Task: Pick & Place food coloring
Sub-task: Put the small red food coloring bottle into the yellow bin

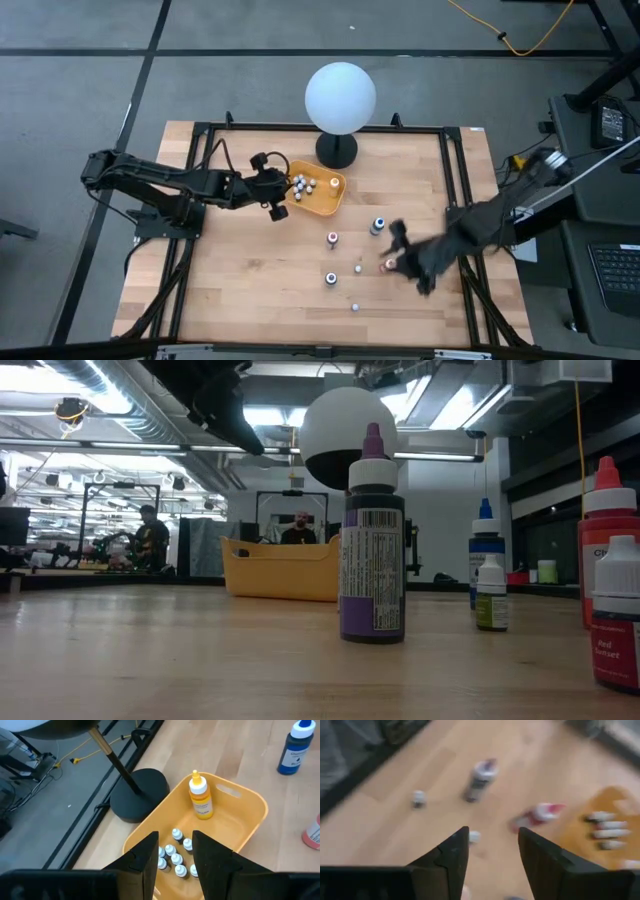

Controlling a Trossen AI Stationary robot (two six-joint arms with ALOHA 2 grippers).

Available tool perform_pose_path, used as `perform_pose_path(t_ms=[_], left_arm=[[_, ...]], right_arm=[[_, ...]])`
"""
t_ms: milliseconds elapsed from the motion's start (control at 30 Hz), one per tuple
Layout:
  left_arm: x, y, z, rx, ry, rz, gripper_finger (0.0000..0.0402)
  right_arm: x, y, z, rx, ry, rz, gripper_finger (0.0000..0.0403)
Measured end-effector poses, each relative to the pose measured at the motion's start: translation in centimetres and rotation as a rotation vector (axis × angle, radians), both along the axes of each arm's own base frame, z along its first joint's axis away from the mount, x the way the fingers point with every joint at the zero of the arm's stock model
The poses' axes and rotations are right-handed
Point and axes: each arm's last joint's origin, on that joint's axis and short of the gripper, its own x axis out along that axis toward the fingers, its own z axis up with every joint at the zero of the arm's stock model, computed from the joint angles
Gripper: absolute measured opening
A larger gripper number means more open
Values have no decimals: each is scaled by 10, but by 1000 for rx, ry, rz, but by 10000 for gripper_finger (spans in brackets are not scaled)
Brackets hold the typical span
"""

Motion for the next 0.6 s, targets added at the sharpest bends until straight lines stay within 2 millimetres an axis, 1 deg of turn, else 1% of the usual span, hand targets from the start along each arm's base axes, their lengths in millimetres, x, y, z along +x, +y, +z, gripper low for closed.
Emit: perform_pose_path(t_ms=[133,267,367,467,600], left_arm=[[0,-3,0,12,11,-22,113],[0,-7,0,48,39,-69,113],[0,-8,0,55,45,-82,114],[0,-10,0,39,31,-75,113],[0,-17,1,10,-6,-62,113]], right_arm=[[10,45,-21,69,80,1,172],[18,81,-47,134,118,-21,172],[22,94,-65,172,154,-61,172],[27,99,-77,191,185,-76,172],[31,105,-90,178,199,-40,172]])
